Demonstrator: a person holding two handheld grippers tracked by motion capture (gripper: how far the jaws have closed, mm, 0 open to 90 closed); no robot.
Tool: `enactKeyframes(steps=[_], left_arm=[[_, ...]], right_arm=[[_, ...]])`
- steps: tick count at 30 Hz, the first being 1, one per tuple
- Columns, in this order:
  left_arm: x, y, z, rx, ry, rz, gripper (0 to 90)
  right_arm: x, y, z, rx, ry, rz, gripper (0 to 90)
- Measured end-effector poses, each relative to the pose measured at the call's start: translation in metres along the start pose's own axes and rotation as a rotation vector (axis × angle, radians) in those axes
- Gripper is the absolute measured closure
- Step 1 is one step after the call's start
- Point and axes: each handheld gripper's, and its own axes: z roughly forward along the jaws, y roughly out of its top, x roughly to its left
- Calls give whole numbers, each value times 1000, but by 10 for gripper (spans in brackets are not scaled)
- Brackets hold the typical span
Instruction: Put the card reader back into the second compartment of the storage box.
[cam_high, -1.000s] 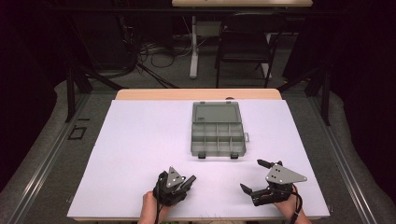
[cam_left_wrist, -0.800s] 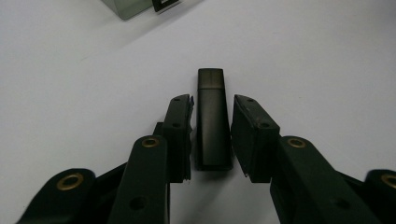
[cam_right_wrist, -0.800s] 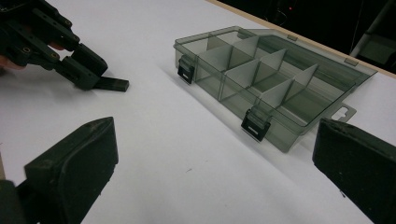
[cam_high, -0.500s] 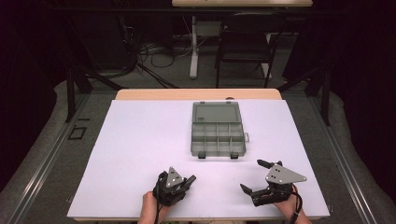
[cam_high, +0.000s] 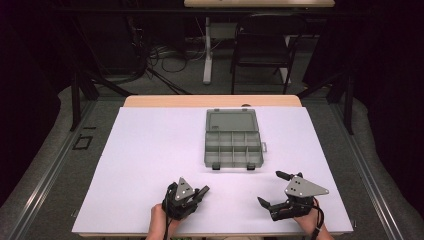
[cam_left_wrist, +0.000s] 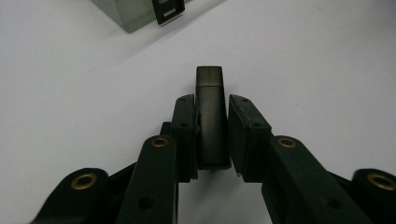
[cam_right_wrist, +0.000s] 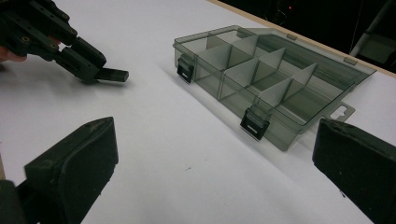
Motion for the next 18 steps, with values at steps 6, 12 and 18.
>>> enactKeyframes(steps=[6,12,18], left_arm=[[0,2,-3,-11,-5,1,732],[1,4,-6,-23,-6,3,733],[1,6,-8,-30,-13,9,732]], right_arm=[[-1,0,0,-1,-2,-1,0],[-1,0,0,-1,-3,3,0],[-1,0,0,-1,0,3,0]])
